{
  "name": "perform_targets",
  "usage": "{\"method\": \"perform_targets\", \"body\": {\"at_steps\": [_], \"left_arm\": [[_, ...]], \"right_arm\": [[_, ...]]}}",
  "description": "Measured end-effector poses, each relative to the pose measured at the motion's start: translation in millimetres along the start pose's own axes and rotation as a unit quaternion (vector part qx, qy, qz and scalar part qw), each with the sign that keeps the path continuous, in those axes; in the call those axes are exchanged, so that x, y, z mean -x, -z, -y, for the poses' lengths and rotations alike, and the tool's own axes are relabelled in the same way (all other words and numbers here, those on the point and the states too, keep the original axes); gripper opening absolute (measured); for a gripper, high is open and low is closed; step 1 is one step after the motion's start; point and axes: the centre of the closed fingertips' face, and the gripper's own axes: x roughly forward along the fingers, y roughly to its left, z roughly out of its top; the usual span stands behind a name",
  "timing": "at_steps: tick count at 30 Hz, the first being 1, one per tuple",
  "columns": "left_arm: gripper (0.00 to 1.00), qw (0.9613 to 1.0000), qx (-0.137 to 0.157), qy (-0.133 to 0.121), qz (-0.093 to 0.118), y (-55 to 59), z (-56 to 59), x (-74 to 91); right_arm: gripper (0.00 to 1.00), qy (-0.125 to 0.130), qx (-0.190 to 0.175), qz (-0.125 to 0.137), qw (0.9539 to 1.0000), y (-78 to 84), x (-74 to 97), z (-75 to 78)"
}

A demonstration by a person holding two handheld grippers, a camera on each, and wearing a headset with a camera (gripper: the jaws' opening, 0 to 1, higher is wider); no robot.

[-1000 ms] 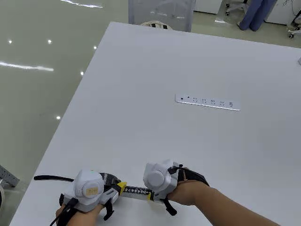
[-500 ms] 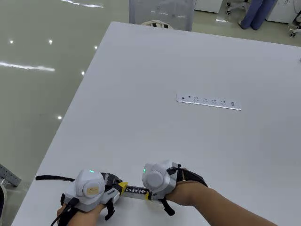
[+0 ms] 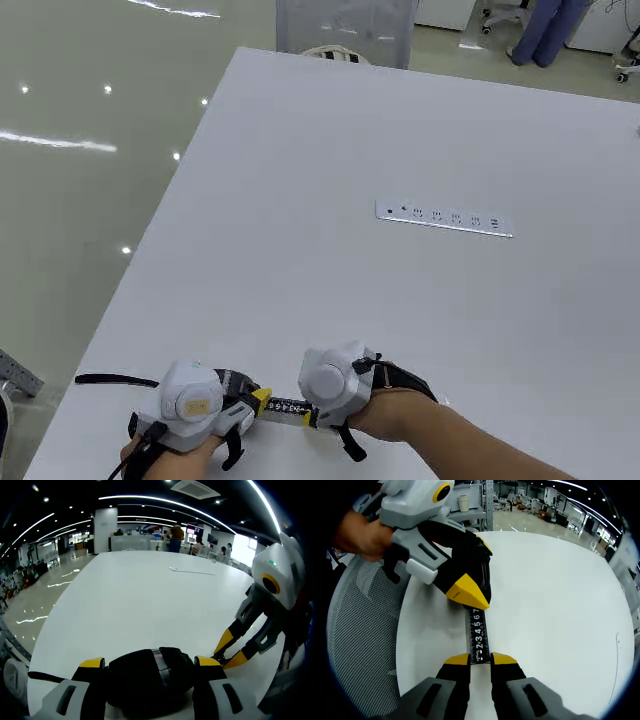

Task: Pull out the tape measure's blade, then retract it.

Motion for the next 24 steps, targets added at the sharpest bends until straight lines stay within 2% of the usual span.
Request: {"method": "perform_targets", "body": {"at_steps": [24], "left_arm": [[0.67,1.0,0.001,0.005,0.002,0.3,0.7,0.3]], "right_arm": [[0.14,-0.01,-0.007,0.015,0.9998,-13.5,-10.3,-1.6]]}}
